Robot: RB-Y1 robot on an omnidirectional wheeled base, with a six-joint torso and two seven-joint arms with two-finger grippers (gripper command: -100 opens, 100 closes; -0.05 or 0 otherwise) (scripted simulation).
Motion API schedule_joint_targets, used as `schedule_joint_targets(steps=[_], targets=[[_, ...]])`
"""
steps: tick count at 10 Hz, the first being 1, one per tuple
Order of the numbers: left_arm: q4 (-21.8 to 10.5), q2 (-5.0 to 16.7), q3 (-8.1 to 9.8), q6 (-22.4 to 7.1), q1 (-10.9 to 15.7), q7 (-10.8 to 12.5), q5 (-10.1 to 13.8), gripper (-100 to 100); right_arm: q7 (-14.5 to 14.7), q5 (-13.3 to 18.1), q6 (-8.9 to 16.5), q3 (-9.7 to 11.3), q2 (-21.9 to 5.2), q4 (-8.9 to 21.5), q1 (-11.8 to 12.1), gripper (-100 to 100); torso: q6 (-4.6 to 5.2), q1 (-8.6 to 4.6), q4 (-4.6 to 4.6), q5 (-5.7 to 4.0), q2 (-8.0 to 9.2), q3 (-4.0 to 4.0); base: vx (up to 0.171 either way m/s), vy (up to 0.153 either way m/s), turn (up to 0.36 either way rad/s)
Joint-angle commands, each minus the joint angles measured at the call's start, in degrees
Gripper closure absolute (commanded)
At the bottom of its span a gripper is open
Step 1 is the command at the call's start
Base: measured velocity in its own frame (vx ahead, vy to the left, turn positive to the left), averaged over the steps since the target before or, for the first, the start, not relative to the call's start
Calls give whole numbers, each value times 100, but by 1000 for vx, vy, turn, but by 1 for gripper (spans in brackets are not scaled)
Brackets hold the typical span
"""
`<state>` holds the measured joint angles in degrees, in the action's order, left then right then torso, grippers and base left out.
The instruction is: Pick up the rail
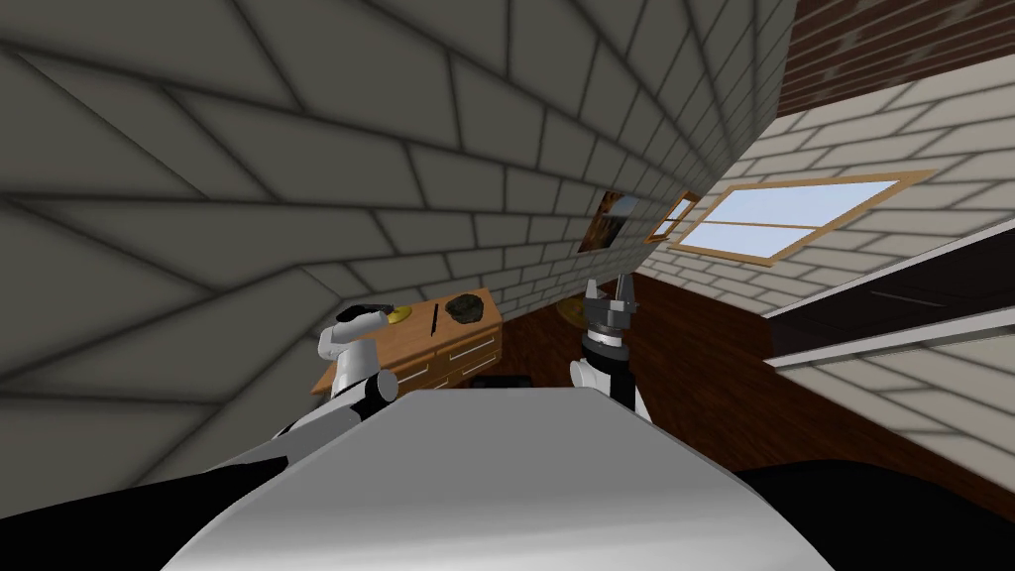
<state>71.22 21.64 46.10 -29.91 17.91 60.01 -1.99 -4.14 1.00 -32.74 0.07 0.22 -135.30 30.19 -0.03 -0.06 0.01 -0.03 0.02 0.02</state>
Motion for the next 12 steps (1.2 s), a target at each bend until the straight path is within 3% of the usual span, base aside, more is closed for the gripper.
schedule_joint_targets(steps=[1, 2, 3, 4, 5, 6, 7, 9, 10, 11, 12], targets=[[-286, 108, 80, -249, 97, 103, 21, -100, 0, 0, 0, 0, 0, 0, 0, 0, 0, 0, 0, 0, 0, 0, 4, -14, -83], [-341, 108, 80, -249, 97, 103, 21, -100, 0, 0, 0, 0, 0, 0, 0, 0, -4, 3, 0, 1, 1, 1, 1, -5, 14], [-566, 202, 249, -532, 271, 279, -32, -100, 0, 0, 0, 0, 0, 0, 1, 0, -4, 7, 0, 2, 2, 1, 3, -14, -139], [-686, 202, 249, -561, 271, 279, -32, -100, 0, 0, 0, 0, 0, 0, 0, 0, 1, 3, 0, 1, 0, 0, 5, -11, -99], [-983, 296, 410, -754, 436, 442, -89, -100, 0, 0, 0, 0, 0, 0, 0, 0, -4, 5, 0, 2, 1, 0, 5, -15, -156], [-1024, 296, 410, -866, 436, 442, -89, -100, 0, 0, 0, 0, 0, 0, 0, 0, 0, 3, 0, 1, 0, 0, 4, -9, -70], [-1352, 390, 562, -997, 592, 593, -151, -100, 0, 0, 0, 0, 0, 0, 1, 0, -4, 5, -1, 2, 1, 0, 5, -14, -139], [-1352, 390, 562, -1163, 592, 593, -151, -100, 0, 0, 0, -1, 0, 0, 1, 0, -4, 4, 0, 1, 1, 1, 3, -5, -29], [-1647, 483, 706, -1374, 737, 731, -215, -100, 0, 0, 0, -1, 0, 0, 1, 0, -6, 7, 0, 2, 3, 2, 3, -9, -148], [-1671, 483, 706, -1449, 737, 731, -215, -100, 0, 0, 0, 0, 0, 0, 0, 0, -1, 5, 0, 2, 2, 1, 3, -3, -79], [-1977, 573, 840, -1602, 871, 856, -280, -100, 0, 0, 0, -1, 0, 0, 1, 0, -5, 6, 0, 2, 2, 1, 3, -5, -113]])
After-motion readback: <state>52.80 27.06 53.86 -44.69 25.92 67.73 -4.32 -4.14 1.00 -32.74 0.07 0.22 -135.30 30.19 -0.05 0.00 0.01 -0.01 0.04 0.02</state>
